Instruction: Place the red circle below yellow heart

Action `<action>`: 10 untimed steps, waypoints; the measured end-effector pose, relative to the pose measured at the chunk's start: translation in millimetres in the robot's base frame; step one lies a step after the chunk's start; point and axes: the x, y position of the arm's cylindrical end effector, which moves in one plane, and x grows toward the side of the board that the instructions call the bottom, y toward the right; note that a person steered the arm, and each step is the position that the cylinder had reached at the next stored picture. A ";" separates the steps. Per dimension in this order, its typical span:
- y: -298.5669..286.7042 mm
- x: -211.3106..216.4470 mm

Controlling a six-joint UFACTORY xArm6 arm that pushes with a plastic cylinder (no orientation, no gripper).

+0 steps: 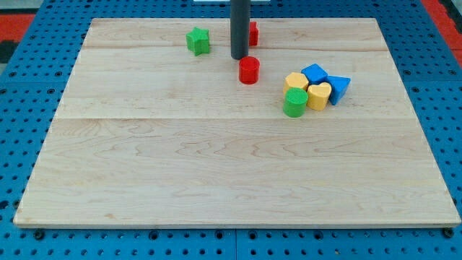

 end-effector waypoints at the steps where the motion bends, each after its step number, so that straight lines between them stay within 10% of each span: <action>1: -10.0 63.7; 4: 13.5 32.4; 7: -17.7 119.9; 10: 131.6 139.0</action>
